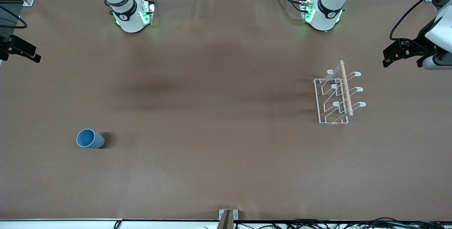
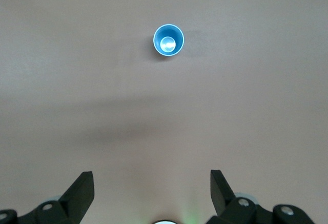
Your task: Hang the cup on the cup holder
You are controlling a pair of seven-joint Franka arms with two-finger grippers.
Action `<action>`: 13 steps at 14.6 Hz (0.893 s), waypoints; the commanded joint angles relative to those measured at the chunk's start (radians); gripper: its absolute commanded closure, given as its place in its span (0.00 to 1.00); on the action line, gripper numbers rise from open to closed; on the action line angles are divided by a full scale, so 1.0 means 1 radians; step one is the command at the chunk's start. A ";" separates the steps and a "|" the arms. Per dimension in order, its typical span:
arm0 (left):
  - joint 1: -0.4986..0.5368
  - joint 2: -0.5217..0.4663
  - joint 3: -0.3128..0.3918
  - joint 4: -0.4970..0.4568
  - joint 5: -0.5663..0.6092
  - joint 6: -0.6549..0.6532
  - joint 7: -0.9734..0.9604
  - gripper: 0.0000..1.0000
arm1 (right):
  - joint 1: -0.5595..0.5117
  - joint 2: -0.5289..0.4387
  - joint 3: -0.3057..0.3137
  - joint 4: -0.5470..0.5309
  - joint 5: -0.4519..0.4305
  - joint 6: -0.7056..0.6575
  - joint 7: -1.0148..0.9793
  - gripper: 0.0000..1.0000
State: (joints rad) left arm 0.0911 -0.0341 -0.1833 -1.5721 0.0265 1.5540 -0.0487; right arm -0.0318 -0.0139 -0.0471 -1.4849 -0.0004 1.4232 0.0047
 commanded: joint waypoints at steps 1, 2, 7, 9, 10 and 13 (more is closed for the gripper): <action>-0.005 0.008 -0.004 0.023 -0.002 -0.005 -0.003 0.00 | -0.003 0.003 0.001 0.014 0.007 -0.012 0.005 0.00; -0.005 0.008 -0.004 0.023 0.001 -0.005 0.001 0.00 | -0.003 0.003 0.001 0.014 0.007 -0.010 0.005 0.00; -0.004 0.008 -0.002 0.024 0.006 -0.005 0.015 0.00 | -0.003 0.005 0.001 0.014 0.005 -0.006 0.005 0.00; -0.002 0.013 -0.004 0.026 0.003 -0.005 0.015 0.00 | -0.003 0.005 0.001 0.014 0.004 -0.007 0.005 0.00; 0.002 0.014 -0.002 0.026 0.000 -0.005 0.015 0.00 | -0.003 0.005 0.001 0.014 0.004 -0.007 0.005 0.00; 0.003 0.014 -0.002 0.026 -0.016 -0.005 0.013 0.00 | -0.003 0.005 0.001 0.014 0.005 -0.009 0.005 0.00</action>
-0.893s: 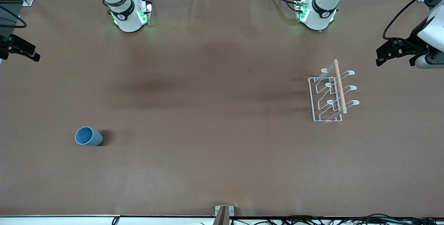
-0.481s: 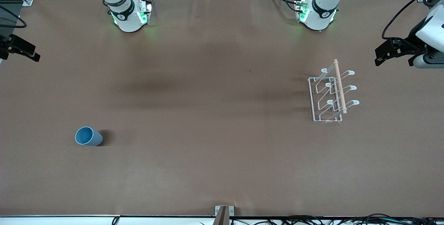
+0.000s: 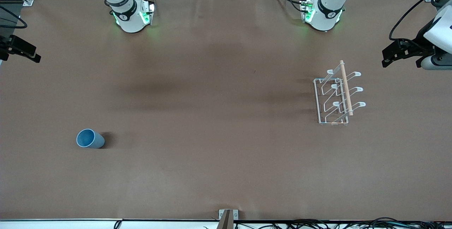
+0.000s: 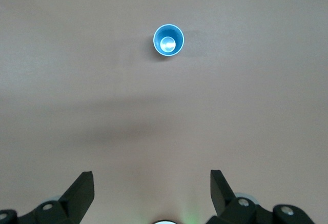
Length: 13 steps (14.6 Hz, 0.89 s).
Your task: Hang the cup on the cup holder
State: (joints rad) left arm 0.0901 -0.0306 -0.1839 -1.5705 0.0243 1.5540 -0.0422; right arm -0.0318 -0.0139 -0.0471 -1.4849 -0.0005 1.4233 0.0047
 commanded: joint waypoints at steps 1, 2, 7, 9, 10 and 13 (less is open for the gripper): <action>0.000 0.011 -0.002 0.024 -0.026 -0.005 0.004 0.00 | -0.003 0.005 0.001 0.014 0.004 -0.006 0.004 0.00; 0.000 0.011 -0.002 0.023 -0.029 -0.005 0.002 0.00 | -0.006 0.005 0.001 0.014 0.005 -0.004 0.003 0.00; -0.001 0.011 -0.002 0.021 -0.026 -0.005 0.004 0.00 | -0.008 0.005 0.001 0.011 0.005 -0.003 0.000 0.00; -0.003 0.012 -0.002 0.021 -0.024 -0.005 0.001 0.00 | -0.011 0.009 0.001 0.008 0.004 0.008 -0.003 0.00; -0.003 0.012 -0.002 0.021 -0.026 -0.005 -0.001 0.00 | -0.013 0.012 0.000 -0.001 0.005 0.040 -0.006 0.00; -0.001 0.015 -0.002 0.023 -0.026 -0.006 -0.004 0.00 | -0.043 0.069 0.000 -0.031 0.005 0.104 -0.011 0.00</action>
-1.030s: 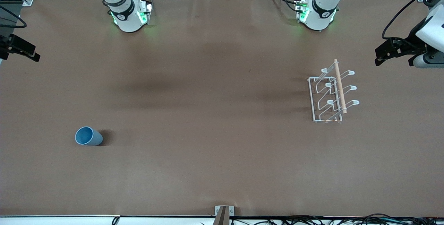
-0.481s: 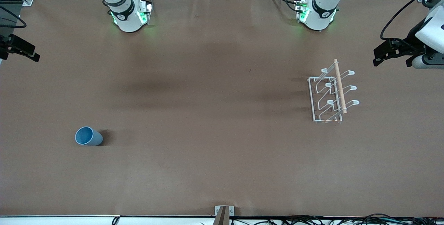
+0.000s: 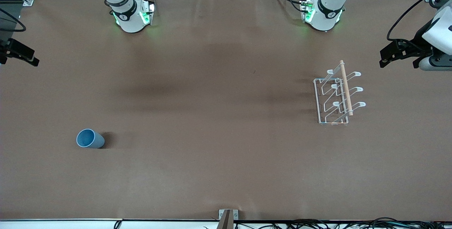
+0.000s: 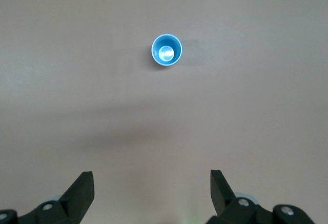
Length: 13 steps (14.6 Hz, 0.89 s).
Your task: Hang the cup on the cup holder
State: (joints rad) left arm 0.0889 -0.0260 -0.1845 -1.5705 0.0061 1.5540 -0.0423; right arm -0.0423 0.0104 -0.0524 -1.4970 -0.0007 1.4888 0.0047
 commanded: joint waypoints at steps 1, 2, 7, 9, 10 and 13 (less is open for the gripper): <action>0.003 0.011 -0.001 0.023 -0.008 -0.006 -0.002 0.00 | -0.057 0.081 0.006 -0.026 0.010 0.054 -0.026 0.00; 0.003 0.011 -0.001 0.023 -0.008 -0.006 -0.002 0.00 | -0.073 0.118 0.005 -0.031 0.011 0.077 -0.057 0.00; 0.005 0.012 -0.001 0.021 -0.008 -0.006 -0.001 0.00 | -0.108 0.255 0.005 -0.100 0.011 0.247 -0.090 0.02; 0.002 0.012 -0.001 0.023 -0.008 -0.006 -0.005 0.00 | -0.105 0.311 0.006 -0.106 0.013 0.322 -0.091 0.02; 0.000 0.012 -0.001 0.023 -0.008 -0.006 -0.007 0.00 | -0.106 0.342 0.008 -0.106 0.013 0.361 -0.092 0.02; 0.005 0.012 -0.001 0.023 -0.009 -0.006 -0.001 0.00 | -0.097 0.422 0.011 -0.106 0.015 0.479 -0.092 0.02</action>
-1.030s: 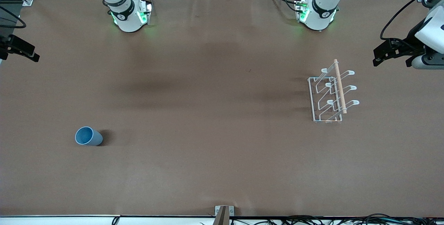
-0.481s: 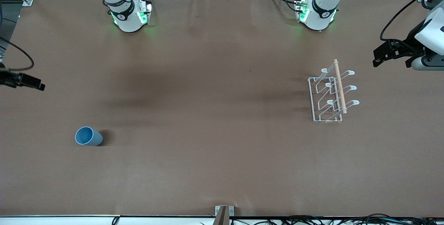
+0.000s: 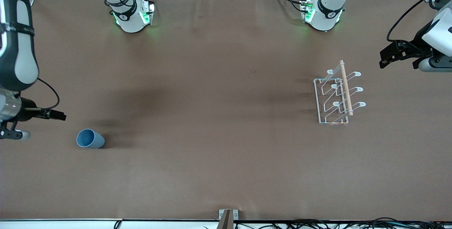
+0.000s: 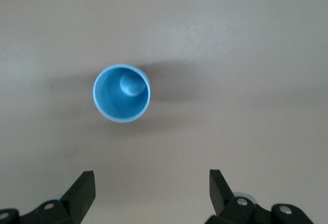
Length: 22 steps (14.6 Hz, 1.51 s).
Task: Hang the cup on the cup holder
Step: 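Reach the right gripper down to the blue cup and grasp its rim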
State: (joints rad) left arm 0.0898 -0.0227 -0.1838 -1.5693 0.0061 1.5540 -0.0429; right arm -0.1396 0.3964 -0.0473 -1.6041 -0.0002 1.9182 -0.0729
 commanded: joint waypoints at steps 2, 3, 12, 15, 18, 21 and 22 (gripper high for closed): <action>0.004 0.007 -0.002 0.022 -0.009 -0.008 0.006 0.00 | 0.002 0.074 0.007 0.001 0.014 0.109 -0.013 0.02; 0.005 0.006 -0.002 0.022 -0.009 -0.008 0.006 0.00 | 0.005 0.099 0.007 0.001 0.016 0.139 -0.011 0.02; 0.001 -0.003 -0.006 0.025 -0.014 -0.006 0.006 0.00 | 0.005 0.214 0.009 0.000 0.071 0.268 -0.022 0.11; 0.002 -0.005 -0.019 0.025 -0.012 -0.008 0.008 0.00 | -0.006 0.236 0.009 0.000 0.071 0.297 -0.074 0.42; 0.002 -0.003 -0.019 0.023 -0.012 -0.008 0.009 0.00 | -0.005 0.234 0.007 0.000 0.071 0.295 -0.074 0.89; 0.004 -0.003 -0.019 0.023 -0.012 -0.008 0.009 0.00 | -0.002 0.229 0.009 0.001 0.071 0.286 -0.071 0.97; 0.004 -0.003 -0.019 0.025 -0.012 -0.006 0.009 0.00 | 0.005 0.217 0.007 0.000 0.071 0.280 -0.073 0.97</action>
State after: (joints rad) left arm 0.0890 -0.0227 -0.2001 -1.5559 0.0049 1.5540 -0.0423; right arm -0.1366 0.6309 -0.0432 -1.6052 0.0587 2.2093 -0.1287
